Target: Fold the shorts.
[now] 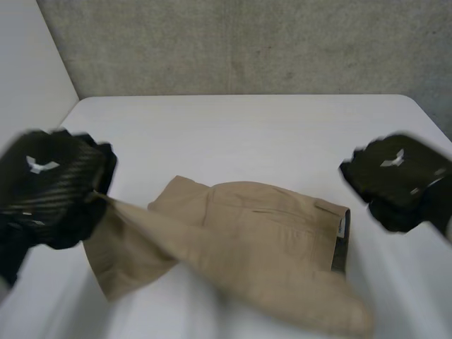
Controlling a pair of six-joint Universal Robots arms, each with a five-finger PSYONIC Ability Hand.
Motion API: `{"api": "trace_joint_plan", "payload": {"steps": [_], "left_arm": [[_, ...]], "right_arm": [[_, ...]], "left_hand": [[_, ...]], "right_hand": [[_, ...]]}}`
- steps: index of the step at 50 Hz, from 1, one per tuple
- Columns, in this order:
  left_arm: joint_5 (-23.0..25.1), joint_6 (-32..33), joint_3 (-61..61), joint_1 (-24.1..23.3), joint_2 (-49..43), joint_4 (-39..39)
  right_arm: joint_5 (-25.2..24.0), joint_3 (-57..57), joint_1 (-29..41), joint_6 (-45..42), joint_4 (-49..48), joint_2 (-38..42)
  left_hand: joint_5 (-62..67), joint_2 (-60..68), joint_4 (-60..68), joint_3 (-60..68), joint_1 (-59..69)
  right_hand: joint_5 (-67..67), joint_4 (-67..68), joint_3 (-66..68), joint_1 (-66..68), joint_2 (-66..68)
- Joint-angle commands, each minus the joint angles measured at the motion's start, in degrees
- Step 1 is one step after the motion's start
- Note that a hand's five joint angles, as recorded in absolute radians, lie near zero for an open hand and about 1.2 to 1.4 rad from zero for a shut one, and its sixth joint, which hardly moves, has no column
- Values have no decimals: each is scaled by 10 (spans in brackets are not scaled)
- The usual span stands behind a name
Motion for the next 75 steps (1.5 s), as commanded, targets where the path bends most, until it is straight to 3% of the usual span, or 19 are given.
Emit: {"api": "trace_joint_plan", "payload": {"steps": [1, 4, 9, 13, 15, 27, 43, 51, 55, 56, 68, 75], "left_arm": [[-1, -8, -47, 5, -128, 51], [-1, -8, -48, 5, -156, 57], [-1, -7, -39, 5, -165, 78], [0, -6, -29, 5, -170, 102], [0, -6, -20, 5, -179, 119], [-2, -7, 84, 14, -318, 139], [-3, -7, 109, 34, -373, 185], [-3, -8, 110, 41, -368, 185], [-4, -8, 106, 40, -368, 183], [-4, -8, 103, 39, -368, 183], [0, -4, 102, 40, -273, 191], [-2, -1, 302, 46, -294, 275]], "right_arm": [[0, 68, 5, 2, -52, 114], [0, 74, -1, 6, -61, 117], [-1, 79, -2, 114, -100, 105], [-10, 89, -1, 183, -104, 61], [-10, 101, 0, 215, -103, 36], [-30, 166, 9, 223, -32, -54], [-26, 248, 31, 223, -39, -57], [-11, 285, 32, 223, -131, -12], [14, 286, 32, 224, -177, 18], [24, 279, 32, 224, -198, 21], [46, 117, 56, 215, -243, 4], [49, -142, 54, 198, -261, 124]], "left_hand": [[151, 113, 115, 118, 166], [151, 113, 115, 118, 166], [151, 113, 115, 118, 166], [151, 113, 115, 118, 166], [151, 113, 115, 118, 166], [151, 113, 115, 118, 166], [151, 113, 115, 118, 166], [151, 113, 115, 118, 166], [151, 113, 115, 118, 166], [151, 113, 115, 118, 166], [151, 113, 115, 118, 166], [151, 113, 115, 118, 166]], "right_hand": [[127, 117, 115, 270, 127], [127, 117, 115, 270, 127], [-149, -159, -161, -7, -149], [-208, -219, -221, -66, -209], [-307, -318, -319, -165, -307], [-321, -332, -333, -179, -321], [-355, -365, -367, -212, -355], [-331, -342, -344, -189, -332], [-53, -64, -65, 89, -53], [126, 115, 113, 268, 125], [127, 117, 115, 270, 127], [127, 117, 115, 270, 127]]}}
